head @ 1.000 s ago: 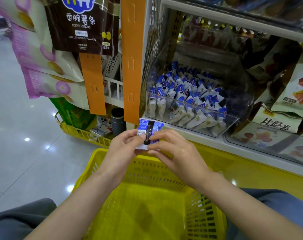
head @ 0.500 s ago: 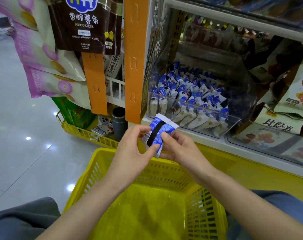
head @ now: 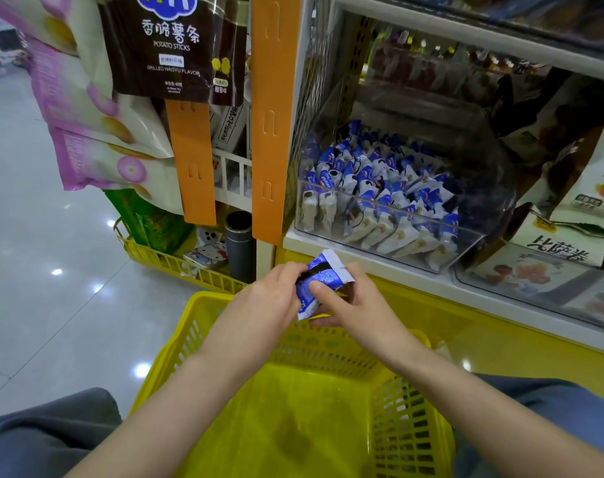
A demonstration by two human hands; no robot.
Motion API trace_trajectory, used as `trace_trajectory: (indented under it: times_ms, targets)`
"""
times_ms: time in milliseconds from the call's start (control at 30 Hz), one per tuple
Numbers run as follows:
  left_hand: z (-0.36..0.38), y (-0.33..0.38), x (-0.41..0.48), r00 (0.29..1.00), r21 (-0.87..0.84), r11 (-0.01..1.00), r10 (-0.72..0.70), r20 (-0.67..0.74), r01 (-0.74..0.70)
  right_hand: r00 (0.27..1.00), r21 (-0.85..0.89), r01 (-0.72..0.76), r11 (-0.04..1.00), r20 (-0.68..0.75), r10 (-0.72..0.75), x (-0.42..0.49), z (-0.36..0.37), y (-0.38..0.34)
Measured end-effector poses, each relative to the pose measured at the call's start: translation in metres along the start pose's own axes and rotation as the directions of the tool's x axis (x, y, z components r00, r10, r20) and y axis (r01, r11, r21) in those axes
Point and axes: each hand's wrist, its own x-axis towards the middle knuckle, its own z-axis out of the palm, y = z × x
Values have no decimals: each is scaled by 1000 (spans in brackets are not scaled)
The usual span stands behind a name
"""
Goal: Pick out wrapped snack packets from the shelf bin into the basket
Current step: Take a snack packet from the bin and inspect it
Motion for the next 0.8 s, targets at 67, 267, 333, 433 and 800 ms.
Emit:
trace_trajectory:
  times_ms: [67,267,333,433,800]
  targets:
    - [-2,1,0,1000,121,993,8,14,-10,999,-45,29,999,24,-28,-1,1,2]
    - [-4,1,0,999,100,995,13,-49,-8,992,-168,116,979,61,-107,-4,1,2]
    - [-3,0,1,999,132,991,22,-47,-16,990,-251,139,958,61,-127,-5,1,3]
    - [-1,-3,2,999,235,971,44,-29,-36,984,-409,178,895,79,-159,-6,2,4]
    - [8,-4,5,978,-370,916,-195,-72,156,992,-219,128,967,31,-124,0,2,5]
